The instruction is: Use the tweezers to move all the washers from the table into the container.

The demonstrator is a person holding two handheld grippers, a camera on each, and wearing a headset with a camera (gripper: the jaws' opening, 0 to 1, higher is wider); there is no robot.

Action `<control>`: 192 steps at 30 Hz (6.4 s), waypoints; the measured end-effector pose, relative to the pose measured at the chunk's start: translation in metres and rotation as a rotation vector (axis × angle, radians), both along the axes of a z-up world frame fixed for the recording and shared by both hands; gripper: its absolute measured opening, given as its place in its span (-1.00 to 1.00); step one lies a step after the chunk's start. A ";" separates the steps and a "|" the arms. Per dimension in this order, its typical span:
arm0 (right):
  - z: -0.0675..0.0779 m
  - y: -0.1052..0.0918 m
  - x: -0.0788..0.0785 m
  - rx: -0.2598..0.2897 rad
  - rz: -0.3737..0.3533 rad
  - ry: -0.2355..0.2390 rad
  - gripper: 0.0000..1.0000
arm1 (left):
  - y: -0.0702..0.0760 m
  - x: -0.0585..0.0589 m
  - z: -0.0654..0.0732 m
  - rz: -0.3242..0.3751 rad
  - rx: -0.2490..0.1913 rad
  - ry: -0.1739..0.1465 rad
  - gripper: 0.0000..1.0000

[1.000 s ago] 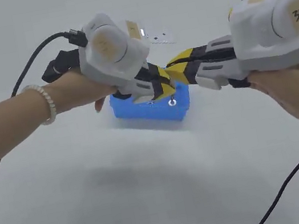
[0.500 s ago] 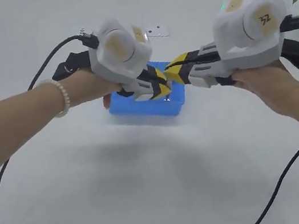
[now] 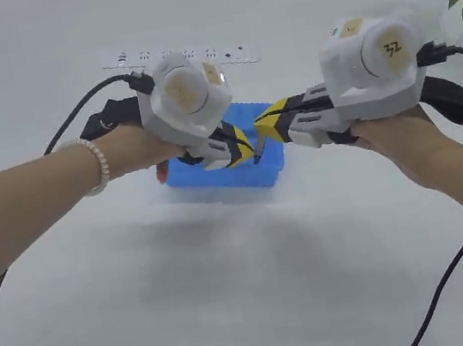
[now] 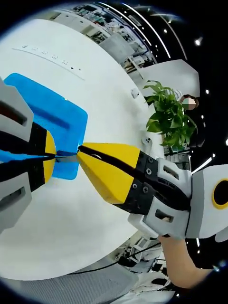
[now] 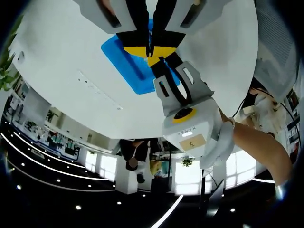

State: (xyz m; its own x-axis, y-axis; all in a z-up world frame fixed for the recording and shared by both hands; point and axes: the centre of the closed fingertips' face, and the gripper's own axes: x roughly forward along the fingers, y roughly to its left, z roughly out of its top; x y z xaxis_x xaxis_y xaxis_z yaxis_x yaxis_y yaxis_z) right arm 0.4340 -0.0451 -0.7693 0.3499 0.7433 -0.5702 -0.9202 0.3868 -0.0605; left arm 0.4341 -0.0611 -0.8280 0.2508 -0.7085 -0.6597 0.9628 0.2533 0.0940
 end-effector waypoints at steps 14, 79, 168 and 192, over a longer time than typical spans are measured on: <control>0.017 0.004 -0.003 -0.004 -0.010 -0.030 -1.00 | 0.027 -0.008 0.031 0.222 -0.155 -0.024 -1.00; -0.030 0.033 -0.163 -0.415 0.513 -0.098 -1.00 | 0.187 -0.210 0.070 1.223 -0.174 -0.255 0.09; 0.072 -0.084 -0.166 0.201 -0.468 0.025 -0.49 | 0.184 -0.208 0.080 1.222 -0.251 -0.273 0.46; 0.042 -0.152 -0.189 0.213 -0.793 0.006 0.98 | 0.168 -0.226 0.102 1.162 -0.406 -0.151 0.98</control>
State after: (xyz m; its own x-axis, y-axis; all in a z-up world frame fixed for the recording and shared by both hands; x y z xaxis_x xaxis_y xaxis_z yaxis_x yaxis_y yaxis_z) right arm 0.2454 -0.1974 -0.7272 0.8142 0.3690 -0.4483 -0.3685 0.9251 0.0922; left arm 0.2085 0.1068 -0.7262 0.9212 -0.1614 -0.3541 0.1341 0.9859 -0.1005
